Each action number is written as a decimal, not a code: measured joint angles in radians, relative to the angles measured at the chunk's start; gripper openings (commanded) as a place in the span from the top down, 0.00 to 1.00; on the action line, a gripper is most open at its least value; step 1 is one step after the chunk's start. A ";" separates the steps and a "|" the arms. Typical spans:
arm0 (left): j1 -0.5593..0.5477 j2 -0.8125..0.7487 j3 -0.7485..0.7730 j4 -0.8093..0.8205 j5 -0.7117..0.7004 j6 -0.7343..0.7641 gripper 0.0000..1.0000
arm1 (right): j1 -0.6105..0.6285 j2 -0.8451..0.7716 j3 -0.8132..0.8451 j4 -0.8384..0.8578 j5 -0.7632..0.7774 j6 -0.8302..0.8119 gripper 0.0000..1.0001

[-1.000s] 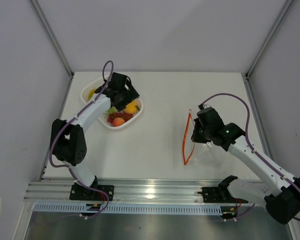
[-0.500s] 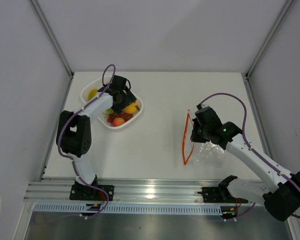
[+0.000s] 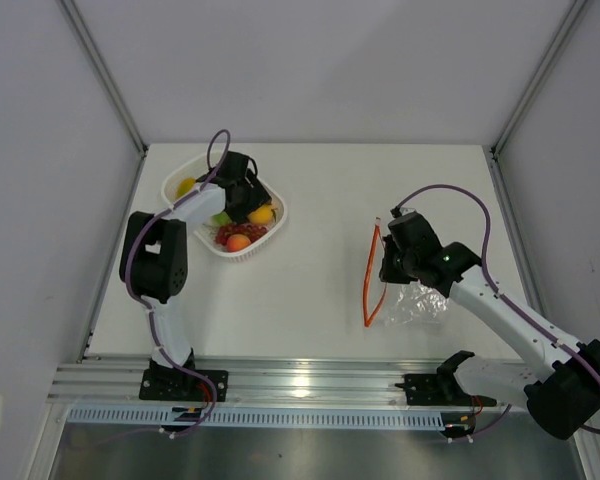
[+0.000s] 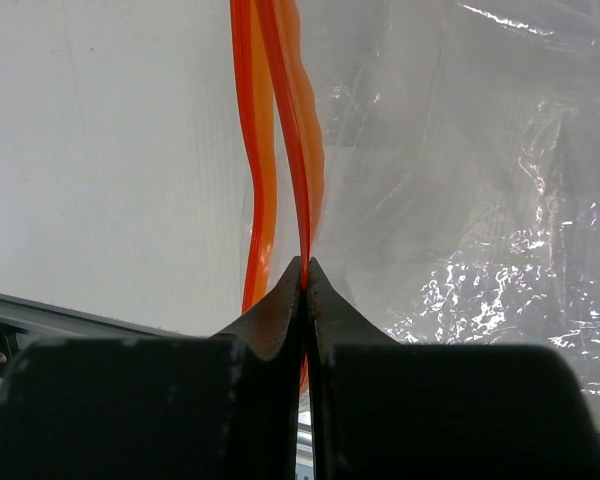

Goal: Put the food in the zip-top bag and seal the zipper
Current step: Pick up the fake fruit from the bin, then place the fake fruit in the zipper food storage bag.

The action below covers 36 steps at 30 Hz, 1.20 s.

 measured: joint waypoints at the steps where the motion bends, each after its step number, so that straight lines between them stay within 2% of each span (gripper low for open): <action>1: 0.000 0.000 0.000 0.003 0.001 0.002 0.30 | 0.000 0.000 0.000 0.002 0.000 0.000 1.00; 2: 0.000 0.000 -0.001 0.006 0.002 0.005 0.31 | 0.000 0.000 0.000 0.002 0.000 0.000 1.00; 4: 0.000 0.000 -0.008 0.019 0.003 0.009 0.41 | 0.000 0.000 0.000 0.003 -0.002 0.000 1.00; 5: 0.000 0.000 -0.012 0.024 0.005 0.010 0.53 | 0.000 0.000 0.000 0.003 -0.002 0.000 1.00; 7: 0.000 -0.005 -0.023 0.042 0.008 0.011 0.65 | 0.000 0.000 0.000 0.003 -0.002 0.001 1.00; 8: 0.000 -0.009 -0.032 0.051 0.008 0.012 0.76 | 0.000 0.000 0.000 0.003 -0.002 0.001 1.00; 10: 0.000 -0.022 -0.054 0.069 0.011 0.014 0.84 | 0.000 0.000 0.000 0.004 -0.002 0.001 1.00; 12: 0.000 -0.039 -0.079 0.080 0.013 0.021 0.97 | 0.000 -0.001 0.000 0.004 -0.003 0.001 1.00; 13: 0.000 -0.050 -0.091 0.080 0.013 0.027 1.00 | 0.000 -0.002 0.000 0.005 -0.003 0.002 1.00; 21: 0.000 -0.166 -0.202 0.081 0.018 0.050 0.99 | 0.000 -0.004 0.000 0.011 -0.011 0.009 1.00; 27: -0.019 -0.310 -0.240 0.060 0.016 0.081 0.99 | 0.000 -0.004 0.000 0.015 -0.010 0.018 1.00; 32: -0.072 -0.467 -0.240 0.053 0.027 0.123 0.99 | 0.000 -0.004 0.000 0.014 -0.010 0.023 1.00; 36: -0.147 -0.603 -0.298 0.131 0.126 0.174 0.99 | 0.000 -0.004 0.003 0.013 -0.015 0.027 1.00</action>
